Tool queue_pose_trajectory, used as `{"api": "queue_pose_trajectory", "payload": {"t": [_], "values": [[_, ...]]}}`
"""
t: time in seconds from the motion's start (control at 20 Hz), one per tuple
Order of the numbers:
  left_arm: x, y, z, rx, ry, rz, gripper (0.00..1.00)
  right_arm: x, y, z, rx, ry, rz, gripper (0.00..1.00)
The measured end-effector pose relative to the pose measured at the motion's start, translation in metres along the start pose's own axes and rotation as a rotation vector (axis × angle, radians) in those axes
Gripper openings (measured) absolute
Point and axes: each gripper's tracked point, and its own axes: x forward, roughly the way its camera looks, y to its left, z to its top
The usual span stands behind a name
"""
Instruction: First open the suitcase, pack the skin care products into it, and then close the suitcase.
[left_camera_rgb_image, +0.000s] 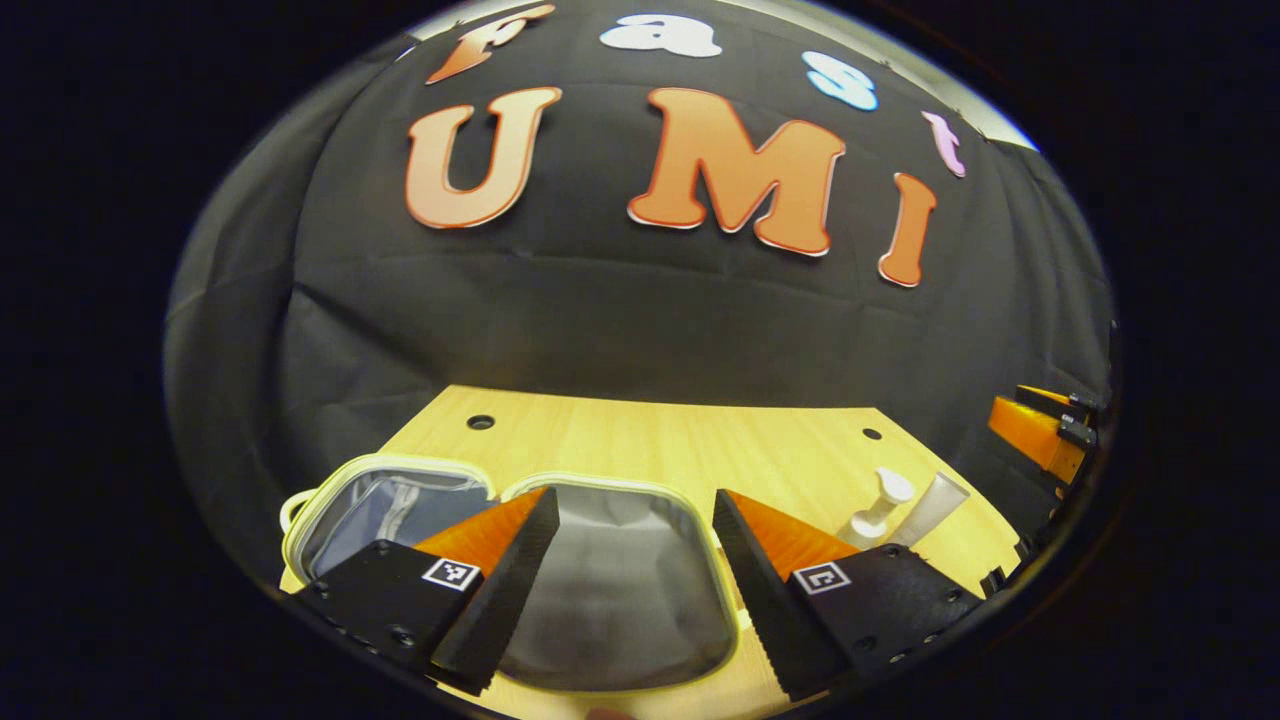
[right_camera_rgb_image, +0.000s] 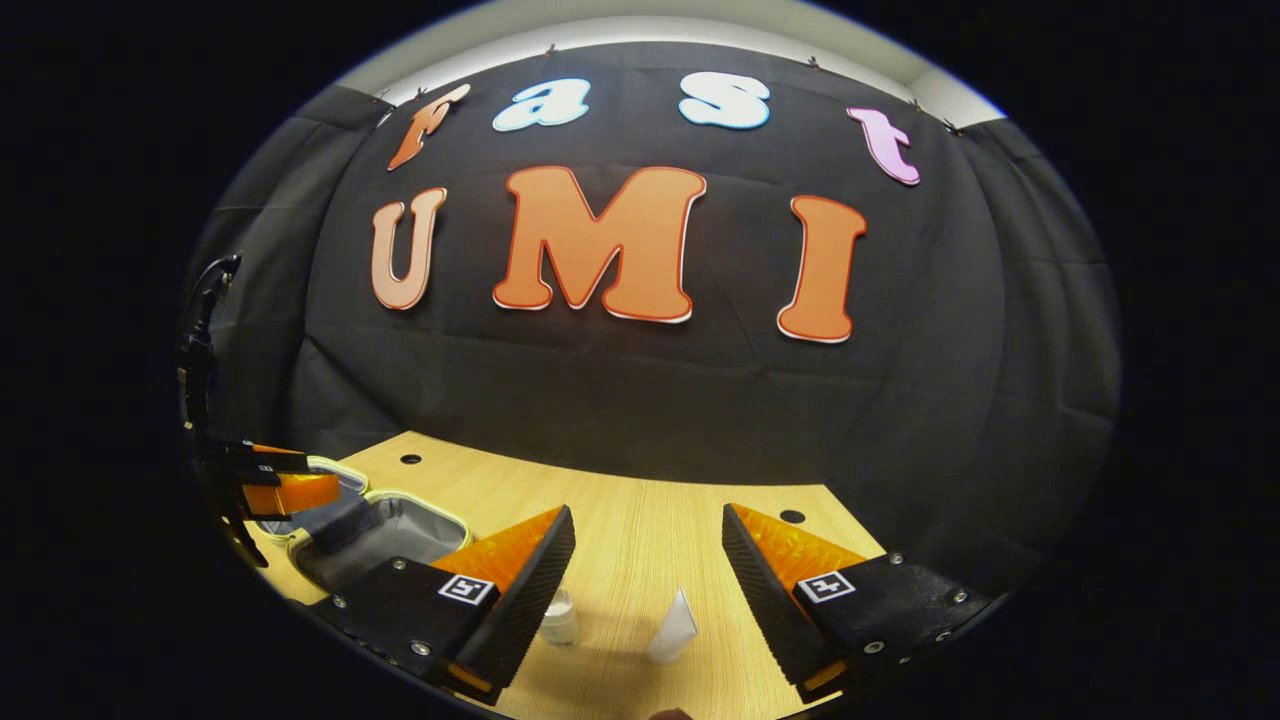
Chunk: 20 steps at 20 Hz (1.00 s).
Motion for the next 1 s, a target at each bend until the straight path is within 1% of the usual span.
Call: {"api": "queue_pose_trajectory", "payload": {"t": [0.2,0.35,0.45,0.55,0.75,0.85,1.0], "values": [[0.01,-0.054,-0.009,0.066,0.016,-0.079,0.98,0.001,-0.01,-0.034,0.018,0.073,0.007,0.94],[0.021,-0.086,-0.017,0.101,0.025,-0.132,0.98,0.0,-0.016,-0.054,0.051,0.121,0.025,0.95],[0.025,-0.106,-0.026,0.121,0.043,-0.168,0.98,0.0,-0.017,-0.065,0.042,0.14,0.04,0.95],[0.031,-0.123,-0.038,0.135,0.061,-0.204,0.98,-0.001,-0.016,-0.078,0.006,0.164,0.054,0.94],[0.046,-0.16,-0.071,0.174,0.138,-0.281,0.98,-0.005,-0.018,-0.108,-0.012,0.233,0.085,0.95],[0.054,-0.174,-0.09,0.205,0.175,-0.309,0.98,-0.003,-0.019,-0.121,-0.01,0.27,0.097,0.95],[0.069,-0.189,-0.111,0.224,0.226,-0.325,0.98,0.003,-0.019,-0.137,-0.014,0.308,0.124,0.95]]}}
